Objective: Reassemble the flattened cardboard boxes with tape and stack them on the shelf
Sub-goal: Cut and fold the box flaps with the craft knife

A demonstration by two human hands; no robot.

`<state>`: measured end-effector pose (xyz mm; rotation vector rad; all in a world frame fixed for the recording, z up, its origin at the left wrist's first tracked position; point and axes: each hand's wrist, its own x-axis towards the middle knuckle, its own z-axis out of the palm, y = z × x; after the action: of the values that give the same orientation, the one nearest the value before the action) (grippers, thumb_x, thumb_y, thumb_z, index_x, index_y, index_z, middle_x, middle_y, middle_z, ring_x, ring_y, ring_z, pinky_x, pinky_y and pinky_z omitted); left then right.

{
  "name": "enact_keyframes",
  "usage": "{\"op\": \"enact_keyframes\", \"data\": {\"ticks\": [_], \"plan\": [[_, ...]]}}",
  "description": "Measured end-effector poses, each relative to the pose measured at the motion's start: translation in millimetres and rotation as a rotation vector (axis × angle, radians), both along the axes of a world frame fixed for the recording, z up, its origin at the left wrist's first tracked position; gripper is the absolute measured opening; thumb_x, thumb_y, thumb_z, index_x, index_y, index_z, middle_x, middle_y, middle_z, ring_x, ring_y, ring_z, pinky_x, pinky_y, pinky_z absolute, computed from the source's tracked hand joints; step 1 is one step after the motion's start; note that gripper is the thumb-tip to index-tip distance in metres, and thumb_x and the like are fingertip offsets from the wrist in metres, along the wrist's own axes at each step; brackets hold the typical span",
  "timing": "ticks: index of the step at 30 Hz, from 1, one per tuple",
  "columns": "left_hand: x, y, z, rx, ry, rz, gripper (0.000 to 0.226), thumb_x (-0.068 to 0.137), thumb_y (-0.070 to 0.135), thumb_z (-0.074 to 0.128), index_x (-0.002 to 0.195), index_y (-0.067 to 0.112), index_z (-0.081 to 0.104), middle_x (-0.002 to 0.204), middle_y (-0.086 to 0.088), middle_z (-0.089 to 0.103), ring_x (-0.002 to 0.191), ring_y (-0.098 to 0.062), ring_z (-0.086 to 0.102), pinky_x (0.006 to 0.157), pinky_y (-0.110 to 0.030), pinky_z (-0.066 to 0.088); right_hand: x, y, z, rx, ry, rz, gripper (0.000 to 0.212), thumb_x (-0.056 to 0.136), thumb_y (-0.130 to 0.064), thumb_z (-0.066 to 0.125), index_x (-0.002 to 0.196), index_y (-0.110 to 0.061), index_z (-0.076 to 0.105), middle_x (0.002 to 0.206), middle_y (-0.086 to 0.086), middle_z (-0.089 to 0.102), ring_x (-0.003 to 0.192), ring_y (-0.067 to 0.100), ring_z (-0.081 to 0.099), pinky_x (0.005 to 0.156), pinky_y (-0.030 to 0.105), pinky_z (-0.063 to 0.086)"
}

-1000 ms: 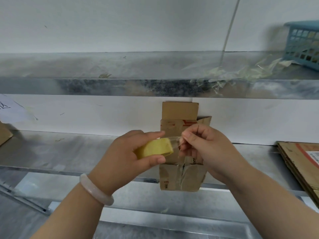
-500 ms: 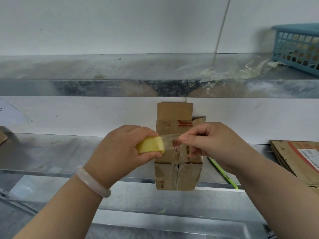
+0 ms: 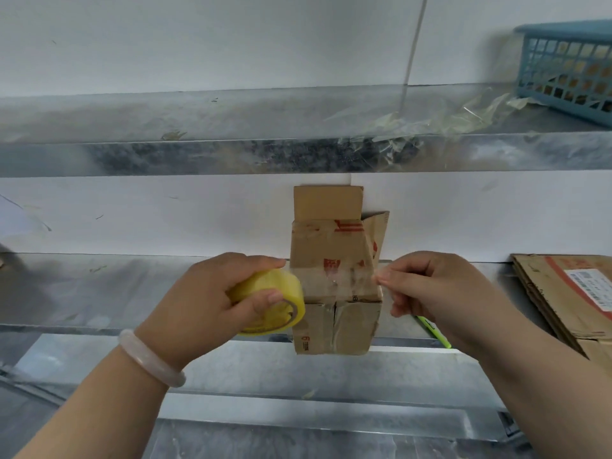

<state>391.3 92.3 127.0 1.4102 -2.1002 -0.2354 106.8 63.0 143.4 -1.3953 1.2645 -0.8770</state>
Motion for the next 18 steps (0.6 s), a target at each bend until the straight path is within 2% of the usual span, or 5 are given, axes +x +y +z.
{"op": "enact_keyframes", "data": {"ticks": [2, 4, 7, 10, 18], "plan": [[-0.1, -3.8, -6.5, -0.099, -0.301, 0.077, 0.048, 0.080, 0.070, 0.044, 0.118, 0.046, 0.060, 0.078, 0.021, 0.055, 0.072, -0.001, 0.054, 0.060, -0.019, 0.045, -5.0, 1.2, -4.6, -0.013, 0.048, -0.021, 0.013, 0.081, -0.025, 0.074, 0.072, -0.015, 0.076, 0.065, 0.008, 0.068, 0.060, 0.018, 0.065, 0.070, 0.034, 0.057], [-1.4, -6.7, -12.2, -0.139, -0.410, 0.113, 0.053, 0.080, 0.072, 0.041, 0.119, 0.042, 0.060, 0.074, 0.019, 0.052, 0.065, -0.005, 0.053, 0.052, -0.022, 0.045, -8.0, 2.2, -8.4, -0.019, 0.074, -0.019, 0.012, 0.082, -0.025, 0.074, 0.071, -0.021, 0.076, 0.069, 0.007, 0.070, 0.062, 0.018, 0.067, 0.065, 0.026, 0.053], [-0.2, -8.2, -15.2, -0.116, -0.329, 0.030, 0.055, 0.081, 0.076, 0.036, 0.120, 0.042, 0.055, 0.079, 0.020, 0.054, 0.070, -0.004, 0.054, 0.056, -0.023, 0.046, -10.9, 0.2, -19.0, -0.010, 0.076, -0.066, 0.015, 0.082, -0.022, 0.074, 0.068, -0.022, 0.076, 0.067, -0.001, 0.070, 0.061, 0.015, 0.067, 0.057, 0.019, 0.048], [4.9, -10.1, -18.7, -0.055, -0.144, -0.109, 0.048, 0.091, 0.069, 0.028, 0.121, 0.040, 0.052, 0.093, 0.019, 0.061, 0.080, -0.001, 0.055, 0.066, -0.019, 0.046, -12.7, -2.1, -29.3, 0.004, 0.127, -0.095, 0.015, 0.083, -0.025, 0.075, 0.068, -0.022, 0.075, 0.067, -0.003, 0.070, 0.060, 0.013, 0.067, 0.063, 0.023, 0.047], [6.5, -21.6, -37.5, -0.189, -0.338, 0.074, 0.068, 0.085, 0.078, 0.020, 0.107, 0.029, 0.061, 0.079, 0.008, 0.069, 0.067, -0.016, 0.064, 0.054, -0.023, 0.044, -12.3, -4.6, -41.4, 0.012, 0.190, -0.090, 0.011, 0.084, -0.030, 0.073, 0.076, -0.022, 0.074, 0.074, -0.005, 0.072, 0.061, 0.009, 0.068, 0.066, 0.023, 0.048]]}}
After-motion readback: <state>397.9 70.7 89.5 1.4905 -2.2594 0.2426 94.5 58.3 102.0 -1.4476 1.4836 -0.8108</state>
